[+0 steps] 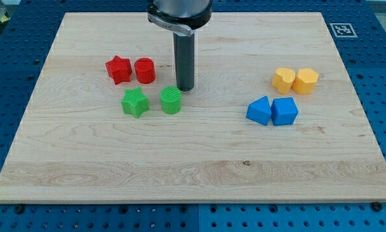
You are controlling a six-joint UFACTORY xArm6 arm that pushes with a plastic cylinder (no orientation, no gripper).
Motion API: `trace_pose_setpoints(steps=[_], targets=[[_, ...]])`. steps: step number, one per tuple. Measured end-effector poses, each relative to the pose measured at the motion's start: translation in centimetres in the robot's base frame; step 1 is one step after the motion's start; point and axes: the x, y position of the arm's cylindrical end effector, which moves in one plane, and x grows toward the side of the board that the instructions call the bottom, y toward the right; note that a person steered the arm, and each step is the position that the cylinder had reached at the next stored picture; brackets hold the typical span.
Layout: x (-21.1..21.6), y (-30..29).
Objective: Point your arm to the blue cube
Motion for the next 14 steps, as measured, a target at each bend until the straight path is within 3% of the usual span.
trace_pose_setpoints(steps=[6, 11, 12, 14], targets=[[0.0, 3.4], [3.2, 4.0], [1.1, 6.1], [1.1, 12.2]])
